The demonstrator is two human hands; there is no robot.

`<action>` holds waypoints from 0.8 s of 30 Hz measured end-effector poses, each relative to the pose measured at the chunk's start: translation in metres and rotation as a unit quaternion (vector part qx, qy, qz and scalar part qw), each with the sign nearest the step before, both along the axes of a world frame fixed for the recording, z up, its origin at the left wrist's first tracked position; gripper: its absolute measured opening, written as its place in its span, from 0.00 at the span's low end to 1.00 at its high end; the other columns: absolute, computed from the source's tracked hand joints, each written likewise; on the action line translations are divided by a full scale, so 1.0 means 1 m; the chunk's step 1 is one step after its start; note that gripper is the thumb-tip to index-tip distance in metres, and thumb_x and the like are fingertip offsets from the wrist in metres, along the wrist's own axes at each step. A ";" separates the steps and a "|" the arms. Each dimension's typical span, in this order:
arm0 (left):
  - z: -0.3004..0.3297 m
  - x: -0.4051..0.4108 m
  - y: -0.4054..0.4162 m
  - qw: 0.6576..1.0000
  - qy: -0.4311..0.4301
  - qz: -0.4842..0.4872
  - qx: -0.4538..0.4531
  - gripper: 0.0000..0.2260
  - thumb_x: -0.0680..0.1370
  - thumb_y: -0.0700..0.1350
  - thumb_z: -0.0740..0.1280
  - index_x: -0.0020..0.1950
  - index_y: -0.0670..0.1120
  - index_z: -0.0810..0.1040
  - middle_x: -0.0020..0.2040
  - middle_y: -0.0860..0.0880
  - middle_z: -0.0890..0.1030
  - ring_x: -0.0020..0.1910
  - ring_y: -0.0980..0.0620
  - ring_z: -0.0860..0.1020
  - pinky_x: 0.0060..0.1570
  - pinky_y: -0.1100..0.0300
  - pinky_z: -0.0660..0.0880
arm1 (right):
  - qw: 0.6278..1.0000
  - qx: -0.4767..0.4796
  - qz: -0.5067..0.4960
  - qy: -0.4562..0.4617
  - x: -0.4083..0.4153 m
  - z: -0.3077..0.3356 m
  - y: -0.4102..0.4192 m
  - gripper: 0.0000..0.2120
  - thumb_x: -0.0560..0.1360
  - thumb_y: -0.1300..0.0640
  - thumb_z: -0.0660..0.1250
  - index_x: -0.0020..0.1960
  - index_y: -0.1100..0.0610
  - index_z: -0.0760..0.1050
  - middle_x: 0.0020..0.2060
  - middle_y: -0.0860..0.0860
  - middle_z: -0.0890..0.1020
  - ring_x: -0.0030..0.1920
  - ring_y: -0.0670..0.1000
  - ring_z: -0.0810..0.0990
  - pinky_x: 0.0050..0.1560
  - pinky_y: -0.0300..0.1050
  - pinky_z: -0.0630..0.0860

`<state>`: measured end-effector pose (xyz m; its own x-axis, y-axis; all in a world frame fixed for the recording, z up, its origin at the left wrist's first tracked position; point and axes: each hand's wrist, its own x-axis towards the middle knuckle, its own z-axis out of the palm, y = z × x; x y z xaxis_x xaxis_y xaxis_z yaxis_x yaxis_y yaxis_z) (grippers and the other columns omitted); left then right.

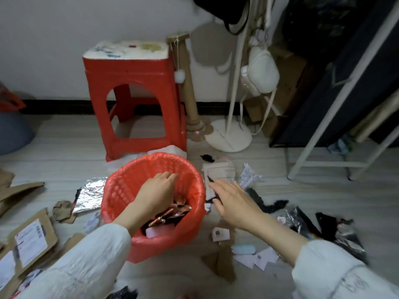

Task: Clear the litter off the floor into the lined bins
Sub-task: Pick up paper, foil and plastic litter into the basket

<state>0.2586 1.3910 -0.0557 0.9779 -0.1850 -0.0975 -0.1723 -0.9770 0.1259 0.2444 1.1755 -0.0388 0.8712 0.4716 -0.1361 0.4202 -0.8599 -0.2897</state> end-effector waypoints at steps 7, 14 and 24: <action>0.071 -0.011 -0.100 0.982 -0.030 -0.186 -0.016 0.17 0.80 0.43 0.56 0.68 0.48 0.68 0.65 0.47 0.72 0.64 0.46 0.70 0.59 0.50 0.71 | 0.992 -0.090 -0.082 0.043 -0.028 0.066 -0.093 0.23 0.80 0.53 0.54 0.74 0.50 0.57 0.71 0.55 0.67 0.68 0.57 0.67 0.65 0.55 0.67; 0.074 -0.003 -0.203 0.955 0.102 -0.272 0.054 0.15 0.81 0.48 0.56 0.66 0.48 0.71 0.64 0.47 0.74 0.63 0.47 0.72 0.63 0.51 0.69 | 0.975 -0.132 -0.140 0.112 -0.045 0.068 -0.204 0.22 0.80 0.52 0.55 0.73 0.50 0.60 0.67 0.56 0.71 0.66 0.58 0.71 0.63 0.54 0.70; -0.079 0.001 -0.272 0.947 0.241 -0.211 0.024 0.18 0.81 0.46 0.59 0.71 0.49 0.66 0.72 0.49 0.65 0.69 0.49 0.66 0.67 0.57 0.63 | 0.940 -0.071 -0.302 0.144 -0.014 -0.078 -0.342 0.22 0.78 0.53 0.59 0.71 0.55 0.64 0.69 0.57 0.70 0.68 0.58 0.67 0.66 0.54 0.67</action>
<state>0.2600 1.1187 -0.1342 0.6576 -0.5337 -0.5316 -0.4830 -0.8403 0.2462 0.2301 0.8337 -0.1169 0.8918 -0.1372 -0.4311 -0.2342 -0.9553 -0.1806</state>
